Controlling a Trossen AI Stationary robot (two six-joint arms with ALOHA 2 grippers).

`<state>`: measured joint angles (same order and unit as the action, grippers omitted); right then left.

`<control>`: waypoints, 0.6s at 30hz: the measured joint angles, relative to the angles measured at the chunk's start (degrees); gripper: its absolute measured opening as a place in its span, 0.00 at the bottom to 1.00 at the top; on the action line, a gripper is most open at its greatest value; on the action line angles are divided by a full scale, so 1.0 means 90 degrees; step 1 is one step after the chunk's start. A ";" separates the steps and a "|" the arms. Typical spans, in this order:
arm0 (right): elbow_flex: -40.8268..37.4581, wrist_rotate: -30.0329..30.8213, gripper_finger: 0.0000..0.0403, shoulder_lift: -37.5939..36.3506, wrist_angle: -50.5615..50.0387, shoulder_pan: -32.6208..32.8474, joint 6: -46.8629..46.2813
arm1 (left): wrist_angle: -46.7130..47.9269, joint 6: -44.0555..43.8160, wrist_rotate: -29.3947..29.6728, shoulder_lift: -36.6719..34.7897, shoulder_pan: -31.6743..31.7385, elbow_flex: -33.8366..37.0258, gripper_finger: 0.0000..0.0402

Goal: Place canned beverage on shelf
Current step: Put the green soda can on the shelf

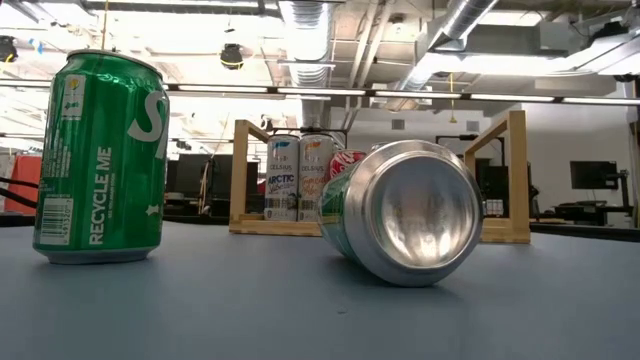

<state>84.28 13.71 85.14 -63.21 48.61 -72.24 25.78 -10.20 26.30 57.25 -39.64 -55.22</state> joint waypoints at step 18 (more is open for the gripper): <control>0.1897 -0.1662 0.78 0.1534 -0.1612 -0.0889 0.1454 | 0.0053 0.0070 -0.0044 0.0000 0.0000 0.0000 0.65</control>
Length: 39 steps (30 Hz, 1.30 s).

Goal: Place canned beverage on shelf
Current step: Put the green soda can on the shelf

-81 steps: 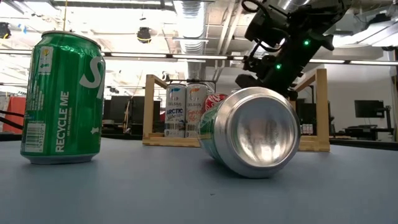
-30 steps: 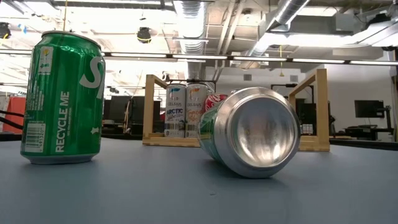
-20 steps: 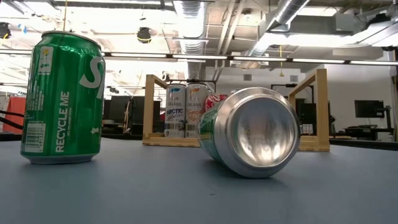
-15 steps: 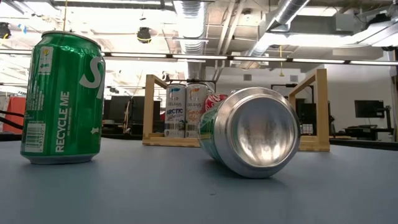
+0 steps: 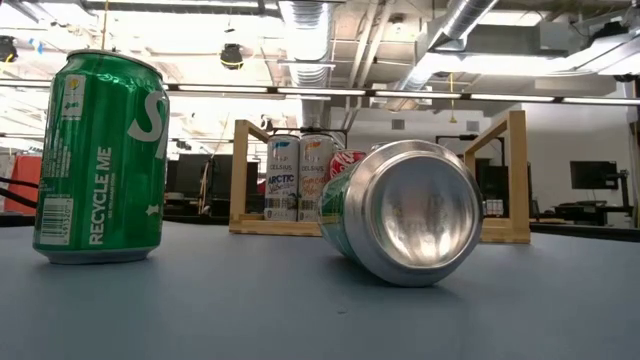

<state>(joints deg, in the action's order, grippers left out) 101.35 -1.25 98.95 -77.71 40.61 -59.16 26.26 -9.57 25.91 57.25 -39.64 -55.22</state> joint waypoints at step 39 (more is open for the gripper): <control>-0.0259 0.0700 0.86 0.0809 -0.0449 0.0859 -0.1610 | 0.0003 0.0091 -0.0345 0.0002 -0.0001 0.0000 0.65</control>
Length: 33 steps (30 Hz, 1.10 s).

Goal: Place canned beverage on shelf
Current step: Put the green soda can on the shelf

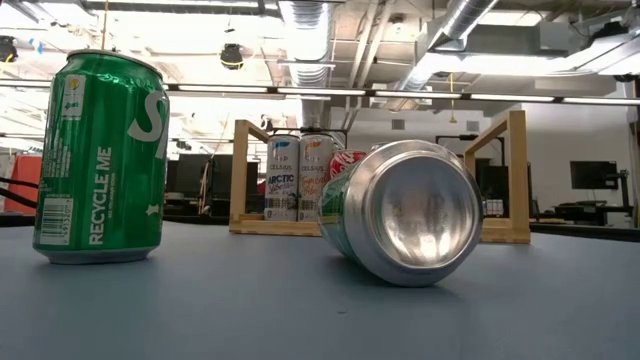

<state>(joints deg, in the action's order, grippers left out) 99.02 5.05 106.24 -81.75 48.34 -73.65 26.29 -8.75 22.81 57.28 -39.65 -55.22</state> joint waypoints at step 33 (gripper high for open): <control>-0.0597 0.0142 0.85 -0.0046 0.0569 0.0185 -0.0626 | 0.0002 -0.0007 -0.0022 0.0000 -0.0001 0.0000 0.65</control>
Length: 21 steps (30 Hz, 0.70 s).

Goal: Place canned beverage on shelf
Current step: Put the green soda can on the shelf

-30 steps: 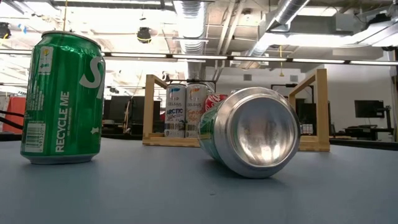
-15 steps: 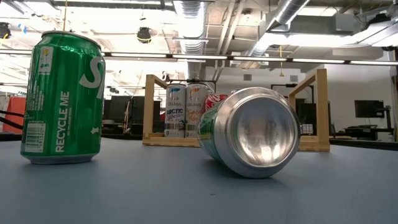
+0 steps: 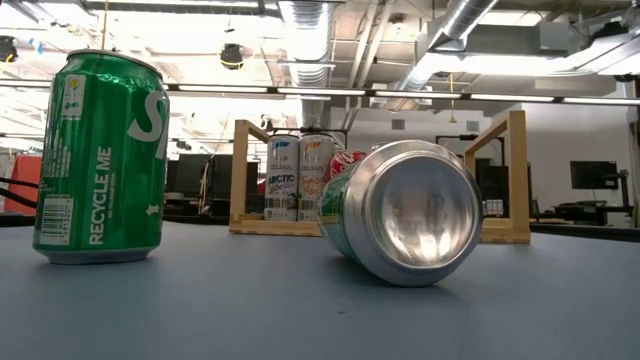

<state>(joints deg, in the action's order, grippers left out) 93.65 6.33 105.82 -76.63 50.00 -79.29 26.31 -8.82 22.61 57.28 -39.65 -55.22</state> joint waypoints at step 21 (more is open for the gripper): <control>-0.0032 0.0290 0.85 -0.0891 -0.0186 0.0129 -0.0622 | -0.0005 -0.0104 0.0034 0.0002 0.0000 0.0000 0.65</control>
<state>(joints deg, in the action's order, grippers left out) 93.36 8.94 97.80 -78.30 51.16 -84.89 26.26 -9.76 22.92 57.30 -39.65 -55.22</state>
